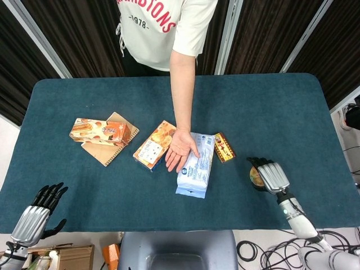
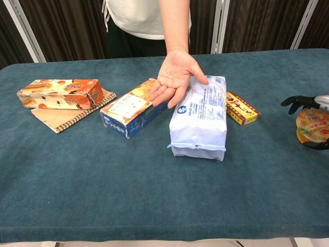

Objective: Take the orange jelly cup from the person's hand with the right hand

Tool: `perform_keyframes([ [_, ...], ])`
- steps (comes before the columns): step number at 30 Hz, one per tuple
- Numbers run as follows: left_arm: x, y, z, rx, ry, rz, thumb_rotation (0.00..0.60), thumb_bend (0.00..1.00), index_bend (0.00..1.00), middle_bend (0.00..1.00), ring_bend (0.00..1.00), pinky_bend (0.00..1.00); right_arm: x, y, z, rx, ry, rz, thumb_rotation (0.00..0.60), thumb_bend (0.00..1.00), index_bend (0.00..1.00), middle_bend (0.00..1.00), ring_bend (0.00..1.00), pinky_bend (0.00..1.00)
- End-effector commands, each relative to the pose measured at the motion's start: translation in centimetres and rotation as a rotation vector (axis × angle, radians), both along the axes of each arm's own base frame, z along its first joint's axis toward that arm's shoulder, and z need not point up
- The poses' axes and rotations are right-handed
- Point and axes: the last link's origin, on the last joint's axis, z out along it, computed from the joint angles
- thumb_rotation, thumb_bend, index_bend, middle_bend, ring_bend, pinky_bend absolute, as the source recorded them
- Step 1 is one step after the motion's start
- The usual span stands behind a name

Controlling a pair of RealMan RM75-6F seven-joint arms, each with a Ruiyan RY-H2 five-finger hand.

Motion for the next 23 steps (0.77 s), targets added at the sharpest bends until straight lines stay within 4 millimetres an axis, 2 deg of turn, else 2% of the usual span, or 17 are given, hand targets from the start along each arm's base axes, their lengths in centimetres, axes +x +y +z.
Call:
perform_keyframes([
  [1,0.1,-0.6,0.2,0.02,-0.009,-0.024,0.6,0.31,0.0,0.0,0.0,0.0,0.0,1.2,1.6,-0.021,-0.02,0.024,0.6,0.21,0.0,0.02,0.03,0.31],
  [6,0.5,-1.6,0.9,0.047,-0.019,-0.055,0.6,0.31,0.0,0.0,0.0,0.0,0.3,4.6,5.6,-0.054,-0.06,0.036,0.6,0.16,0.0,0.0,0.0,0.18],
  [10,0.9,-3.0,1.3,0.054,-0.041,-0.069,0.6,0.31,0.0,0.0,0.0,0.0,-0.1,8.6,9.7,-0.125,-0.032,0.023,0.6,0.15,0.0,0.0,0.0,0.12],
  [12,0.8,-4.0,1.5,0.044,-0.034,-0.054,0.6,0.31,0.0,0.0,0.0,0.0,-0.7,10.7,11.0,-0.151,-0.013,-0.008,0.6,0.15,0.0,0.0,0.0,0.1],
  [15,0.5,-5.7,1.6,0.037,0.024,0.0,0.6,0.31,0.0,0.0,0.0,0.0,-1.4,14.0,12.1,-0.222,0.041,-0.03,0.6,0.15,0.0,0.0,0.0,0.04],
  [18,0.6,-6.0,1.6,0.041,0.032,0.01,0.6,0.31,0.0,0.0,0.0,0.0,-1.5,14.8,12.2,-0.239,0.055,-0.034,0.6,0.15,0.0,0.0,0.0,0.01],
  [21,0.8,-6.7,1.1,0.056,0.034,-0.009,0.6,0.31,0.0,0.0,0.0,0.0,-2.0,17.1,12.1,-0.268,0.061,-0.067,0.6,0.15,0.0,0.0,0.0,0.0],
  [23,0.6,-6.8,0.8,0.064,0.024,-0.013,0.6,0.31,0.0,0.0,0.0,0.0,-1.8,17.3,12.1,-0.282,0.041,-0.063,0.6,0.15,0.0,0.0,0.0,0.0],
])
